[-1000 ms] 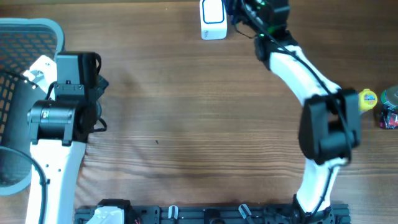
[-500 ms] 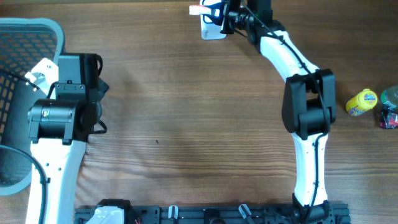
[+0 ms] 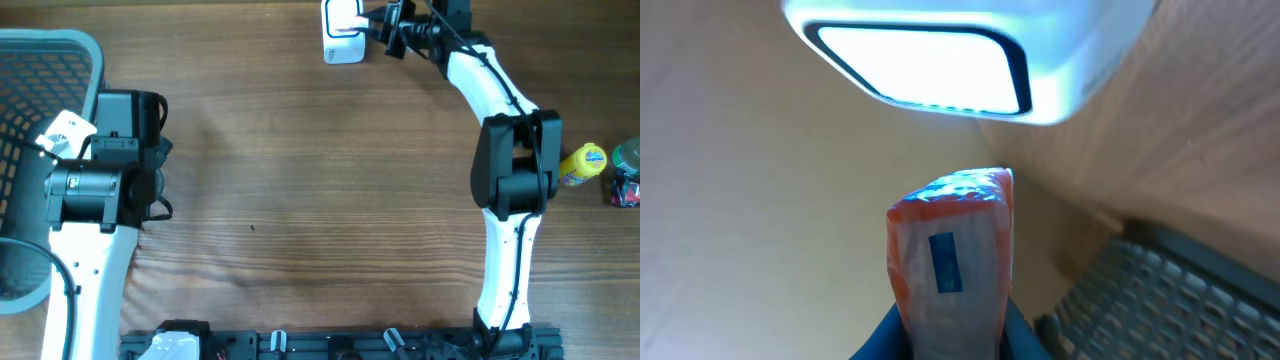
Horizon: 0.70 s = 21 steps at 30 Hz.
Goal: Scan the item barcode
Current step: 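Hold the orange-white packet barcode facing the scanner, right gripper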
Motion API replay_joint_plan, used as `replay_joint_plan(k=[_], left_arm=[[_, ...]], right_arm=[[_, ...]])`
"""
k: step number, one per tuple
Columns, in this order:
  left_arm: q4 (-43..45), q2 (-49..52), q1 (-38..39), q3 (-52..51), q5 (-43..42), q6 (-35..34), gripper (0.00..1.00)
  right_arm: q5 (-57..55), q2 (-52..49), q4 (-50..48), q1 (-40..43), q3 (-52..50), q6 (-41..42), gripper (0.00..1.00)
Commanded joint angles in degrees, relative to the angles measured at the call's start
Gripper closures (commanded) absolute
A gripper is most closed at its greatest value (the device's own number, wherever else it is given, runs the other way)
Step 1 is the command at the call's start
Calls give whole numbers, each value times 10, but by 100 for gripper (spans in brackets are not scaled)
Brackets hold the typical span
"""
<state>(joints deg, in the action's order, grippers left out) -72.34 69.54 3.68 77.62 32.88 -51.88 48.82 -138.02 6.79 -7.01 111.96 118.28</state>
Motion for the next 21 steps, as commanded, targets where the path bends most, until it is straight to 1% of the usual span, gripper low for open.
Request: replay_joint_plan(k=[1,11,16,21], left_arm=[[3,2,-3,-1,0,-16,0],[5,7,-3,-1,2,-15,0],[0,7,-3,-1,5,-15,0],[-6,7,-3,-1,17,-15,0]], right_arm=[[-57,6,-23,-3,7,4,95],[-161,6,-40,-50,7,4,95],[-171,-9,-40,-50,7,4,95],[-167,-48,-68,-50,7,4,95]])
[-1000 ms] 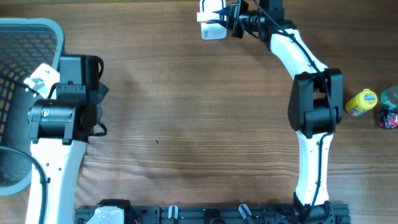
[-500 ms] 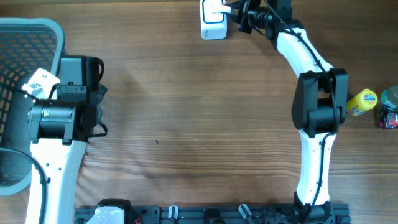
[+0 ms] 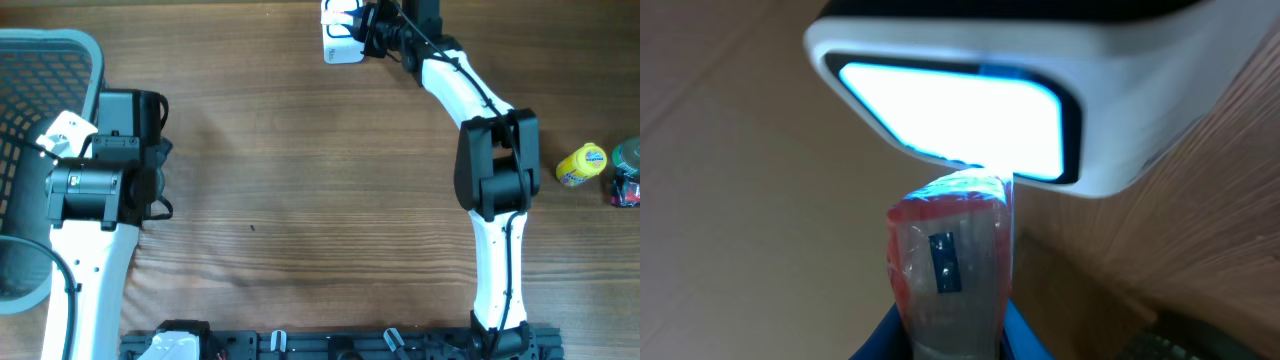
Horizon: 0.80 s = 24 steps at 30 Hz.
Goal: Scan the item barcode
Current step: 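Hold the orange-white packet barcode facing the scanner, right gripper, then carry the packet right and drop it beside the Mentos can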
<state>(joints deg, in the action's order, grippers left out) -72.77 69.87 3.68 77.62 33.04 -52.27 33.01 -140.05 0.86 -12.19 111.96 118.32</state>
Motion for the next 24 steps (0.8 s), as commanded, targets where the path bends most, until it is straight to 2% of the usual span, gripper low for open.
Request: replay_joint_plan(k=[1,5,19,22,24], left_arm=[[-2,3,-3,-1,16,-11,0],[-8,3,-3,-1,23,-11,0],[-17,3,-3,-1,26,-11,0],[-17,3,-3,-1,26,-11,0],[-17,3,-3,-1,26,-11,0]], right_arm=[[-9,-37,-21,1,7,4,95],[-1,-47,-28,2,7,4,95],[96,-40,-265,5,7,3,95],[160,-12,-293,21,7,-43,95],[212,19,-273,33,7,-104,95]])
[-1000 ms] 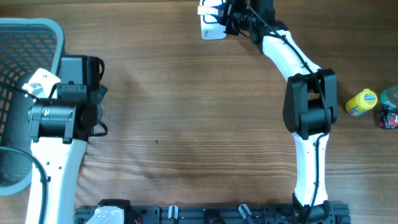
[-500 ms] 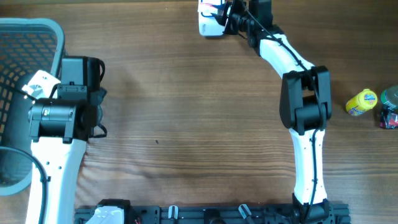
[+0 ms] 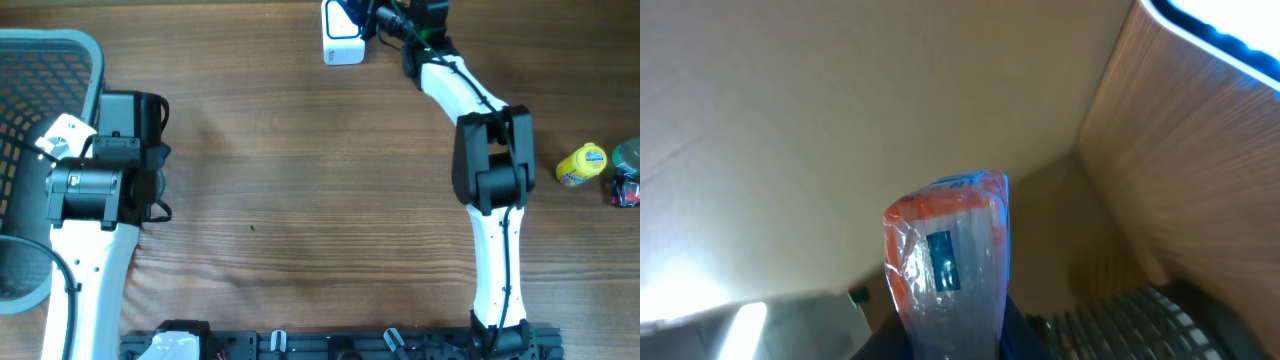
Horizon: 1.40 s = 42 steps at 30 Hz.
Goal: Scan the item barcode
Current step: 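Carry the packet right and drop it beside the Mentos can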
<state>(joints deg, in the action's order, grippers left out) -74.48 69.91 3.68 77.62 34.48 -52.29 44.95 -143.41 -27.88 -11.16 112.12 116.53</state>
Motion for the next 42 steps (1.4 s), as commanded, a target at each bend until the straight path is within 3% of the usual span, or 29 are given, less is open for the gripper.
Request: replay_joint_plan(k=[1,5,6,7,9,10,12,16,19,24,29,32,37,38,39,40,42], left_arm=[[0,3,-3,-1,12,-11,0],[0,3,-3,-1,12,-11,0],[1,3,-3,-1,12,-11,0],[1,3,-3,-1,12,-11,0],[1,3,-3,-1,12,-11,0],[0,3,-3,-1,11,-11,0],[1,3,-3,-1,9,-12,0],[3,3,-3,-1,-5,-23,0],[5,3,-3,-1,-27,-22,0],[5,3,-3,-1,-27,-22,0],[5,3,-3,-1,-29,-22,0],[3,3,-3,-1,-46,-22,0],[2,3,-3,-1,-48,-22,0],[8,3,-3,-1,-38,-22,0],[30,1,-3,-1,-10,-21,0],[67,-2,-3,-1,17,2,0],[151,-12,-3,-1,46,66,0]], right_arm=[[103,65,24,26,5,-103,95],[117,173,60,30,5,-226,95],[97,248,176,30,5,-326,95],[70,282,254,30,5,-366,95],[-82,370,456,30,5,-490,95],[-255,435,605,30,5,-564,95],[-445,503,747,29,5,-650,95],[-793,536,943,30,1,-717,95],[-907,519,954,62,-30,-722,95],[-892,442,862,203,-54,-795,95],[-688,336,845,363,-54,-825,95],[-584,259,863,421,-54,-836,95],[-550,174,913,462,-54,-834,95],[-549,175,912,462,-54,-836,81],[-549,179,912,462,-54,-840,30],[-549,182,913,462,-54,-853,0],[-549,189,915,462,-53,-866,0]])
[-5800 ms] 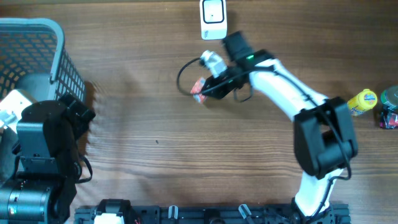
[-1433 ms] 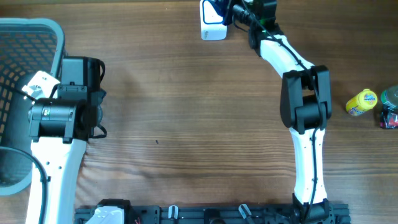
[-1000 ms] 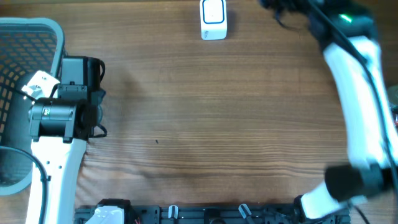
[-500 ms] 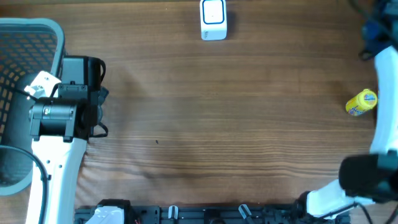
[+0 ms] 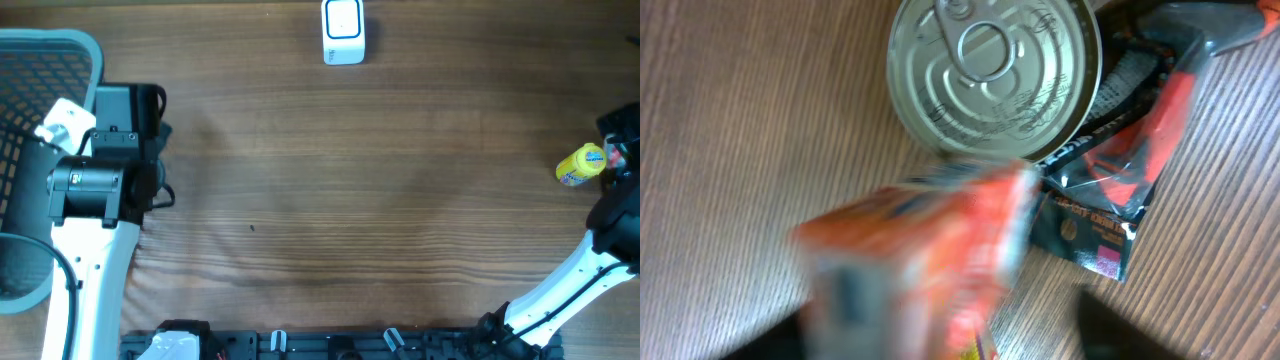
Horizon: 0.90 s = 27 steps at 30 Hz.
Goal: Scan the item barcode
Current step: 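Carry the packet right and drop it beside the Mentos can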
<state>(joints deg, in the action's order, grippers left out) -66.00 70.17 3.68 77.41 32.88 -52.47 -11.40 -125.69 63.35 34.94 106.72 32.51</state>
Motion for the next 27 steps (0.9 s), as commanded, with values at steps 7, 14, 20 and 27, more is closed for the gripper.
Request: replay_joint_plan(k=[7,14,20,27], left_arm=[[624,-33,-4,2,103,383,0],[552,-70,-12,2,70,668,0],[402,-251,-76,-5,-115,597,0],[403,-426,-169,-128,-246,553,0]], right_arm=[[39,180,-160,-3,3,-99,0],[68,403,-239,-3,3,-143,0],[233,551,-297,-38,3,-25,0],[0,760,-328,-353,-147,-172,0]])
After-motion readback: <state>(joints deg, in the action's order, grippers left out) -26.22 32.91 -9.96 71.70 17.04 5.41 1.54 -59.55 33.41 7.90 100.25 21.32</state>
